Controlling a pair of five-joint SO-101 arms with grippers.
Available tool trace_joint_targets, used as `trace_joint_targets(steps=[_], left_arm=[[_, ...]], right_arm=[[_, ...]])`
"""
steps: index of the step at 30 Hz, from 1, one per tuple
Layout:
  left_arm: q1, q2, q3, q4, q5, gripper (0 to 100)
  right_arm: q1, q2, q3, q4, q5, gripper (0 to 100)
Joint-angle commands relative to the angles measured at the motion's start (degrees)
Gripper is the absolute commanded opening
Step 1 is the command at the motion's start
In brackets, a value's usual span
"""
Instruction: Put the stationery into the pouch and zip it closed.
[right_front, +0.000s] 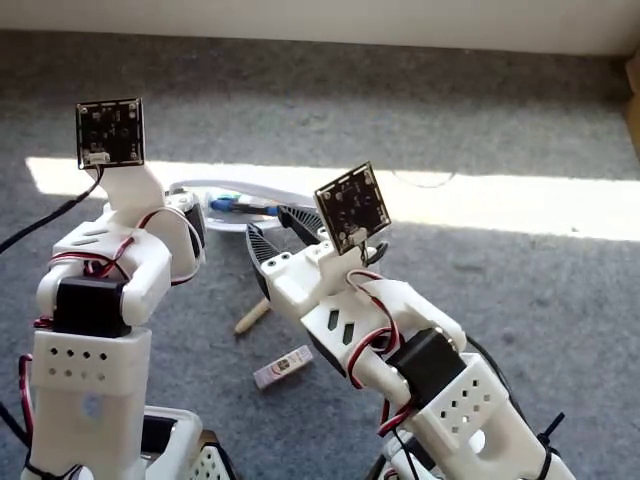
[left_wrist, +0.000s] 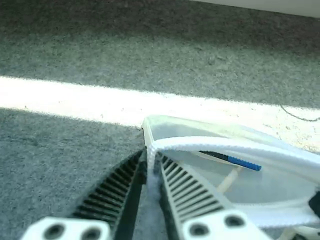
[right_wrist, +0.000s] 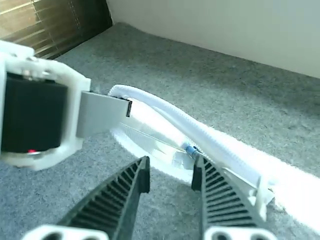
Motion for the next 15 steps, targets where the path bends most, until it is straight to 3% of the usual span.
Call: trace_joint_targets(steps=[1,9,15], left_arm=[[-0.84,0.84,1.19,-0.26,-0.26,1],[-4.7,0.84,0.92,-0.44,1.58,1],[-11.3,0.4,0.84,-1.58,5.8,1]], right_arm=[[0.84,-0.04,-4.35,3.91,-0.53,14.5],[2.15,-7.25,-16.22,18.24,-0.53,14.5],[7.34,-2.15,-17.54,19.47,-0.62,14.5]])
